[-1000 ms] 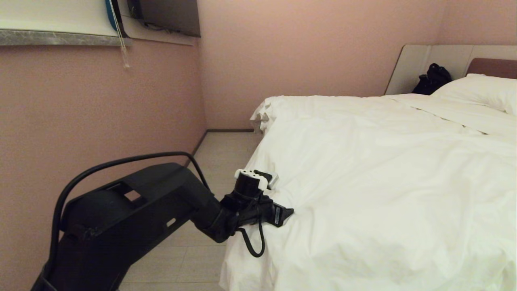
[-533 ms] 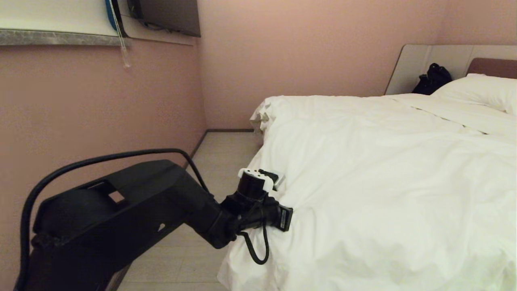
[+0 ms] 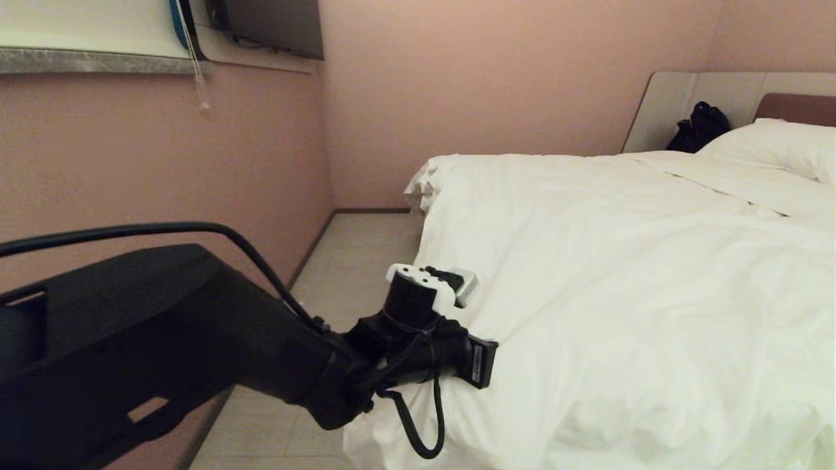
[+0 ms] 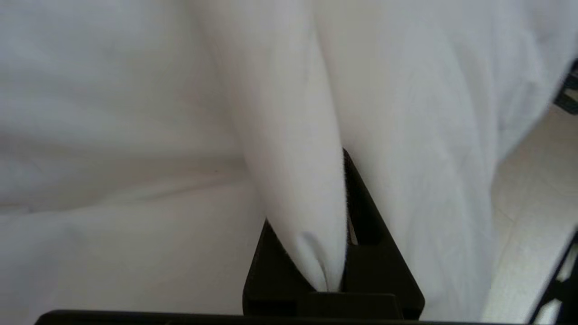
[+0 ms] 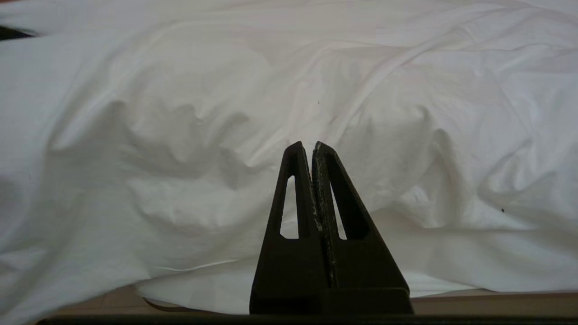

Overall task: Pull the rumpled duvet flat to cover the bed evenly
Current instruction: Flatten the corners of the folded blanket

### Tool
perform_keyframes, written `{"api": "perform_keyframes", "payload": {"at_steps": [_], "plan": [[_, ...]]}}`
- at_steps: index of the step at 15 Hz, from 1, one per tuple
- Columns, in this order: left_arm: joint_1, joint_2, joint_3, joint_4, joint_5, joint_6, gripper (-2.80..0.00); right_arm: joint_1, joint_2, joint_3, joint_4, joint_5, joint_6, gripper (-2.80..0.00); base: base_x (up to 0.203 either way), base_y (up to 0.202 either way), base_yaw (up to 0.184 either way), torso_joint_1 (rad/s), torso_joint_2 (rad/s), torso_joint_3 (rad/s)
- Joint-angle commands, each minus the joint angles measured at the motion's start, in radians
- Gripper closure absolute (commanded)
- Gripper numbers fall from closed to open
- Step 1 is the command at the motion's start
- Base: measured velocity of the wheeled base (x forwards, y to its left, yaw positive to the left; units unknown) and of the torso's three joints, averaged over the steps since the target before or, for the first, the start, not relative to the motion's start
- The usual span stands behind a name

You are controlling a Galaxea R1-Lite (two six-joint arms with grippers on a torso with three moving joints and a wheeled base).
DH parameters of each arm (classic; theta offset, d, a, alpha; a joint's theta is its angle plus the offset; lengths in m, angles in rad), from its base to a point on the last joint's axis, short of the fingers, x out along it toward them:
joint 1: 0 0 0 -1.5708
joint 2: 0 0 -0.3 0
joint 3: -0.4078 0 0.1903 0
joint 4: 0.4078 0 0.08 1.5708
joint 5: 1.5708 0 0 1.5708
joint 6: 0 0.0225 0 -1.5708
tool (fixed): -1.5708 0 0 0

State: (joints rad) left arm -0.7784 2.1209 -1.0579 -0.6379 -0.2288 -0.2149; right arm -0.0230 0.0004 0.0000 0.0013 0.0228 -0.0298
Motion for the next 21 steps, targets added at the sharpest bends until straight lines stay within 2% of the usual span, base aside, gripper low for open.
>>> {"api": "perform_keyframes", "payload": {"at_steps": [1,5,10,21], "plan": [[-0.024,-0.083,0.035,-0.001,-0.004,-0.003,0.00,0.000,0.000,0.000,0.000,0.000,-0.001,0.00,0.000,0.000,0.000,0.000,0.00,0.000],[-0.050,-0.129,0.077,0.000,-0.003,-0.040,0.00,0.000,0.000,0.000,0.000,0.000,-0.001,0.00,0.000,0.000,0.000,0.000,0.00,0.000],[-0.096,-0.163,0.104,-0.003,-0.001,-0.043,0.00,0.000,0.000,0.000,0.000,0.000,-0.001,0.00,0.000,0.000,0.000,0.000,0.00,0.000],[-0.084,-0.105,0.094,-0.016,0.008,-0.058,0.00,0.000,0.000,0.000,0.000,0.000,-0.001,0.00,0.000,0.000,0.000,0.000,0.00,0.000]]}}
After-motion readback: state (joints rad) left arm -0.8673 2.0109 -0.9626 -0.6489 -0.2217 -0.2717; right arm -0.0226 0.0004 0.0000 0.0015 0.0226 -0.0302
